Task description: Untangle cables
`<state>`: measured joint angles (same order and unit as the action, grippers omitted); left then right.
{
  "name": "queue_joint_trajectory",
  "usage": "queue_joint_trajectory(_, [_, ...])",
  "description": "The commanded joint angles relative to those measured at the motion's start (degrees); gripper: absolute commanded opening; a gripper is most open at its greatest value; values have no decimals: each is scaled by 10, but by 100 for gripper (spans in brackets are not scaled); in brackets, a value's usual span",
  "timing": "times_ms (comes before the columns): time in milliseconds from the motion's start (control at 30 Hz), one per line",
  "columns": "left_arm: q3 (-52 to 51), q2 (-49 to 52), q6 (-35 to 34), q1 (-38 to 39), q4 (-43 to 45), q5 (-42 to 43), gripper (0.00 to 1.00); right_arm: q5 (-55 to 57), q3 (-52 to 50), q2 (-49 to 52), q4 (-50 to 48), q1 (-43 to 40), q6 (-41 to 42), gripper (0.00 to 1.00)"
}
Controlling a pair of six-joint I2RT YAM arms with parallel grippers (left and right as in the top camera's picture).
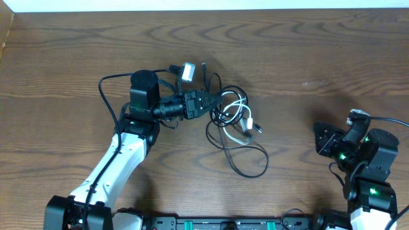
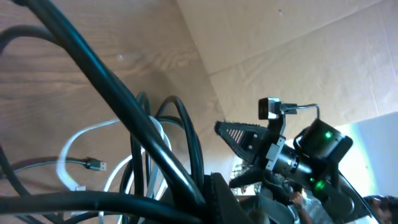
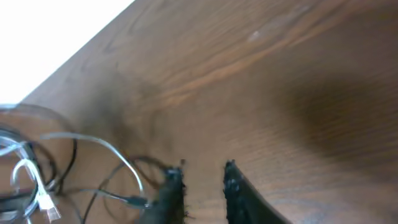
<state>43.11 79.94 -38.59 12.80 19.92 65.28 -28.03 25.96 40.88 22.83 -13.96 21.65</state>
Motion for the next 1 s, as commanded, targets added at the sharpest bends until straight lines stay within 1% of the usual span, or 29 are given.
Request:
queue_joint_trajectory(0, [6,-1,-87,-1,2,-20,8,-106,2,0,11,-2,-4,29])
queue_joint_trajectory(33, [6,-1,-154,-1,-1,-39,8,-115,2,0,21,-2,-4,31])
queue_joint_trajectory(67, [6,-1,-205,-1,-1,-51,8,-115,2,0,30,-2,-4,33])
queue_joint_trajectory(133, [6,-1,-269,-1,-11,-80,8,-114,2,0,50,-2,-5,35])
queue_joint_trajectory(167, [6,-1,-341,-1,-22,-84,8,-116,2,0,58,-2,-4,36])
queue_joint_trajectory(200, [6,-1,-393,0,-26,-83,8,-120,2,0,64,-2,2,38])
queue_joint_trajectory(233, [6,-1,-420,3,-27,-83,8,-131,2,0,69,-2,11,40])
queue_joint_trajectory(300, [6,-1,-423,9,-28,-93,8,-178,2,0,69,-2,19,47])
queue_joint_trajectory(367, [6,-1,-424,14,-28,-99,8,-224,2,0,65,-2,18,51])
queue_joint_trajectory(533, [6,-1,-495,31,-28,-126,8,-261,2,0,61,20,19,51])
queue_joint_trajectory(633, [6,-1,-513,39,-28,-151,7,-272,2,0,54,45,19,52])
queue_joint_trajectory(700, [6,-1,-537,44,-30,-154,8,-271,-1,0,31,74,4,52])
queue_joint_trajectory(800, [6,-1,-580,48,-30,-153,8,-267,-7,2,-16,113,-28,57])
queue_joint_trajectory(867, [6,-1,-609,51,-30,-149,8,-261,-10,7,-52,141,-53,61])
queue_joint_trajectory(967, [6,-1,-645,60,-30,-148,8,-261,-10,24,-105,183,-86,63])
